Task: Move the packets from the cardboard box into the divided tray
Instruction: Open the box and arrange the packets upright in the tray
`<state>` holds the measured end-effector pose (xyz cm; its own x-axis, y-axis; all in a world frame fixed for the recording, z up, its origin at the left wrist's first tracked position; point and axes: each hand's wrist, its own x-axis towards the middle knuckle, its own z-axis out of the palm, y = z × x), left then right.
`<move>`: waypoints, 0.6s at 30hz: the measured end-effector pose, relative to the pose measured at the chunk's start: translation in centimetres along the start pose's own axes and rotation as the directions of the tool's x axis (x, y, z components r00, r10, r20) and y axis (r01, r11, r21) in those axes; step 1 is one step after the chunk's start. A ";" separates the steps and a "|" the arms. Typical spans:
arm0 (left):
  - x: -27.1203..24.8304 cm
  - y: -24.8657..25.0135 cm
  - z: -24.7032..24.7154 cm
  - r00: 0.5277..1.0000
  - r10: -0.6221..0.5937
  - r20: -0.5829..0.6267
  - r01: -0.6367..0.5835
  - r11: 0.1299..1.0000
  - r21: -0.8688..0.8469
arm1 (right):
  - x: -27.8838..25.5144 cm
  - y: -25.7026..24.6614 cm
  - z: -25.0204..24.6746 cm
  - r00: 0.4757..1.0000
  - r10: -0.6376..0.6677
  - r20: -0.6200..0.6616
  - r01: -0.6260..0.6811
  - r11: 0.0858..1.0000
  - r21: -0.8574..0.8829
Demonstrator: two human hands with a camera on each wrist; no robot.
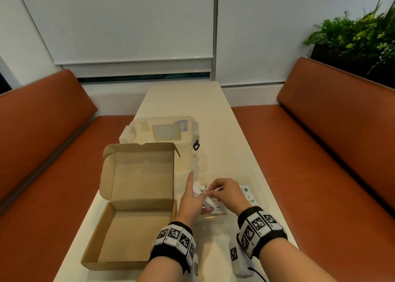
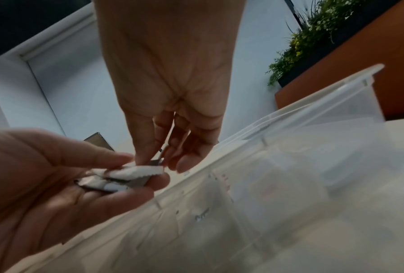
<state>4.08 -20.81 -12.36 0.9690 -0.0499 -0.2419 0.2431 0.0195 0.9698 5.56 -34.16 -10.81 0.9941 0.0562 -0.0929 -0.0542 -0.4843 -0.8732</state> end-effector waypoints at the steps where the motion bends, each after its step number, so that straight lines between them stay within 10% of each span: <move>1: -0.1 0.1 0.2 1.000 -0.010 0.001 0.010 1.000 0.008 | -0.1 0.0 -0.1 1.000 0.007 -0.005 -0.007 1.000 0.000; 9: -0.4 0.8 1.5 0.995 -0.037 0.091 0.036 0.999 0.010 | -0.5 0.6 -1.3 0.999 0.041 -0.016 -0.041 0.999 0.015; 18: 1.3 0.8 3.3 0.996 -0.019 -0.093 0.025 0.998 0.061 | -0.5 2.0 -4.2 0.968 0.121 -0.219 -0.053 0.955 0.293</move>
<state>5.36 -24.12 -11.84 0.9641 0.0425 -0.2620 0.2638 -0.0431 0.9636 5.34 -38.80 -10.51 0.9764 -0.1956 -0.0912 -0.1324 -0.2093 -0.9689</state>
